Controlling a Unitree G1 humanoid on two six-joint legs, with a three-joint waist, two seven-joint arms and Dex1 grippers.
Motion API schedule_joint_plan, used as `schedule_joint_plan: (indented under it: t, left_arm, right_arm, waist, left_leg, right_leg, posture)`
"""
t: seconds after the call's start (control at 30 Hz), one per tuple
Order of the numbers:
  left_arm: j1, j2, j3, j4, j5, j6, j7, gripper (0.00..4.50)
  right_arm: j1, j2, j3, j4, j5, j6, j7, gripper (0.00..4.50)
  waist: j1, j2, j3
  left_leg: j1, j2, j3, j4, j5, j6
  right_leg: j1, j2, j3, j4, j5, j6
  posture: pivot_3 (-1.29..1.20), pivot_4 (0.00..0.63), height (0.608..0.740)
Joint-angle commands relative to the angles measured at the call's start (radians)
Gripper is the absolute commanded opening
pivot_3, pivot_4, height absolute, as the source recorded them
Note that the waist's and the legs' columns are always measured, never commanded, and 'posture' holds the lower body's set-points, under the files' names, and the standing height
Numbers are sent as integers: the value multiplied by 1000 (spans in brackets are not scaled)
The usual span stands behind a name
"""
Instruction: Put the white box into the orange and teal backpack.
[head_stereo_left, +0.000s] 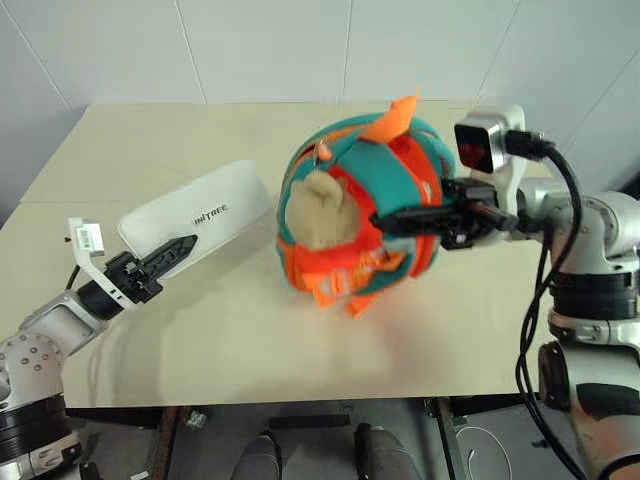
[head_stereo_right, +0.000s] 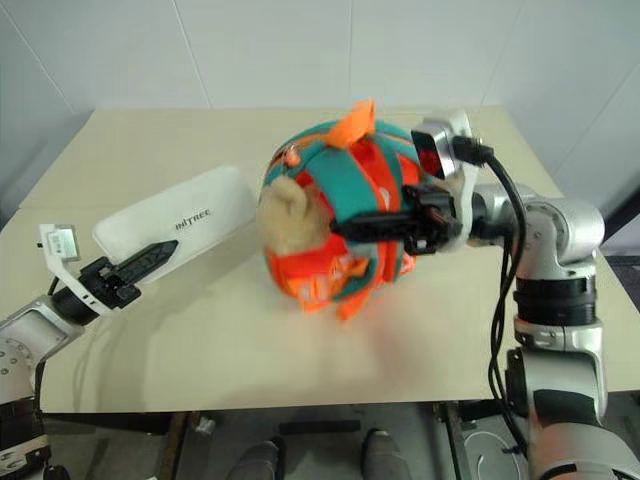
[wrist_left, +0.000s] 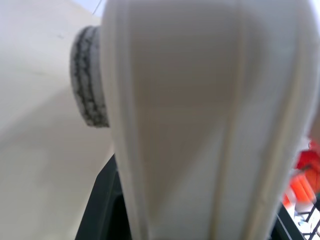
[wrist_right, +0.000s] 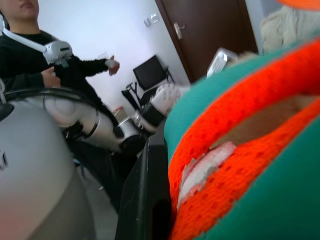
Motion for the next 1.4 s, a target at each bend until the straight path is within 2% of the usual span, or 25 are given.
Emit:
schedule_joint_plan:
  t: [0.03,0.3,0.43,0.53,0.63,0.77,0.83,0.93,1.1,1.17,1.4]
  left_arm:
    - [11,31,64,-97,-101,-6,-36,1337]
    - [70,71,151,-292,-380,17,-3,1337]
    - [117,110,183,-339,-467,6,12,1337]
    - [136,122,156,-343,-394,-39,0,1337]
    - [110,116,116,-312,-302,-110,-9,1337]
    - [54,103,98,-257,-274,-169,-3,1337]
    - [59,120,78,-243,-259,-166,-40,1337]
    - [102,145,11,-241,-161,-198,-138,1337]
    - [120,165,-32,-221,-107,-213,-214,1337]
    - [114,170,-42,-208,-87,-222,-231,1337]
    - [38,217,-152,-137,113,-331,-285,1337]
  right_arm:
    - [-1,-11,9,-16,16,-32,6,24]
    - [38,1,67,6,-21,-102,-17,24]
    - [47,-4,78,16,-27,-115,-19,24]
    - [48,-1,78,18,-21,-120,-24,24]
    - [46,1,78,18,-18,-122,-29,24]
    - [55,-14,78,8,-14,-117,-23,24]
    - [62,-26,74,2,-11,-113,-22,24]
    - [68,-34,64,-4,-5,-108,-33,24]
    - [78,-36,56,-15,4,-104,-52,24]
    - [80,-35,55,-16,7,-105,-59,24]
    - [82,-34,55,-20,15,-105,-69,24]
  waist:
    - [-1,0,0]
    - [4,-1,0]
    - [5,-1,0]
    - [6,-1,0]
    - [7,-1,0]
    - [7,-1,0]
    - [7,-1,0]
    - [5,-1,0]
    - [6,-1,0]
    - [6,-1,0]
    - [7,-1,0]
  left_leg:
    - [0,0,0,0,0,0]
    - [0,0,1,2,0,0]
    - [1,0,0,2,0,1]
    - [1,0,1,3,0,1]
    - [1,0,1,3,0,1]
    - [0,0,1,5,0,1]
    - [0,0,1,5,0,1]
    - [0,0,1,4,-1,1]
    - [0,1,1,4,-1,1]
    - [0,1,1,4,-1,1]
    - [0,1,1,4,-1,1]
  right_leg:
    - [0,0,0,0,0,0]
    - [0,0,0,1,0,0]
    - [0,0,0,2,0,-1]
    - [0,0,0,1,-5,-9]
    - [0,0,0,1,-5,-10]
    - [1,0,0,1,-5,-11]
    - [1,0,0,0,-5,-11]
    - [1,0,0,0,-5,-11]
    - [1,0,0,0,-5,-11]
    - [1,0,0,0,-5,-11]
    - [1,0,0,0,-5,-11]
  posture:
    - [0,150,740]
    - [0,150,740]
    - [0,150,740]
    - [0,150,740]
    - [0,150,740]
    - [0,150,740]
    - [0,150,740]
    - [0,150,740]
    - [0,150,740]
    - [0,150,740]
    - [0,150,740]
